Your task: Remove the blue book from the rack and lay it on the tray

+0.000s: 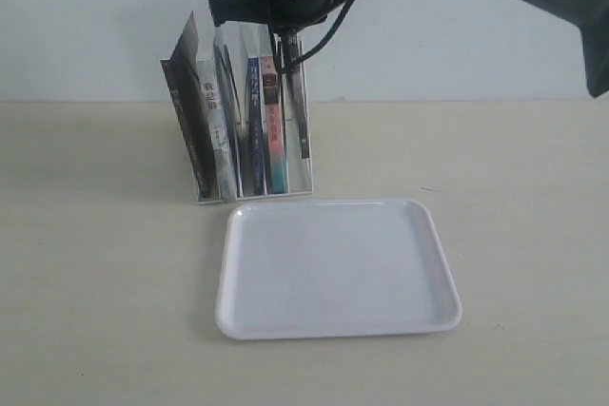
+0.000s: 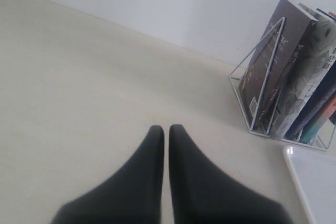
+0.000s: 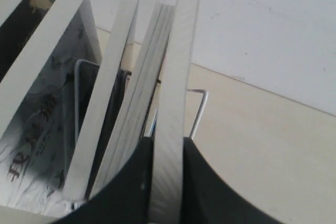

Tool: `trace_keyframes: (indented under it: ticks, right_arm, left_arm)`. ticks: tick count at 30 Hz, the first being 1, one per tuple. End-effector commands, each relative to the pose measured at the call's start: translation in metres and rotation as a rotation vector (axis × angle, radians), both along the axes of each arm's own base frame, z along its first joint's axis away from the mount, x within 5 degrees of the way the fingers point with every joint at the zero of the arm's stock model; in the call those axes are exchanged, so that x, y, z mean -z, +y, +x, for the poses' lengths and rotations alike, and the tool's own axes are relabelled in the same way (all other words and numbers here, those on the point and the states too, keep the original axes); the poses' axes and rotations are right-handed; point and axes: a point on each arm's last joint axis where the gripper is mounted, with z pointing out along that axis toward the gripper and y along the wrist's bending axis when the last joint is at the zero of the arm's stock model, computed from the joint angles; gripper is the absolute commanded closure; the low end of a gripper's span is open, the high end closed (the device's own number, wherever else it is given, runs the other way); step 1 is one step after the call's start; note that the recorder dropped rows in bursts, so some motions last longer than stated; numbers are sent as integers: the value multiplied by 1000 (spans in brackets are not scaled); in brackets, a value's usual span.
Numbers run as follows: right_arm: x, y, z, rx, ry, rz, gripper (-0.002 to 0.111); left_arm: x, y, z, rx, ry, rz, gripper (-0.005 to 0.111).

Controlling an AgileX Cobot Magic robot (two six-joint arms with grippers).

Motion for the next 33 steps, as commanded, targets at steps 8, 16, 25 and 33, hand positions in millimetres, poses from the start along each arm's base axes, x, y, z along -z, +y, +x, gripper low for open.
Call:
trace_keyframes:
  ticks: [8, 16, 25, 33]
  right_arm:
    - [21, 6, 0, -8, -33, 74, 108]
    - [21, 6, 0, -5, -32, 79, 65]
    - [-22, -13, -16, 40, -39, 85, 55]
    - [-57, -19, -48, 17, 31, 120, 58]
  left_arm:
    - [0, 0, 0, -1, -6, 5, 103]
    - [0, 0, 0, -1, -6, 5, 103]
    - [0, 0, 0, -1, -6, 5, 103]
    - [0, 0, 0, -1, -6, 5, 103]
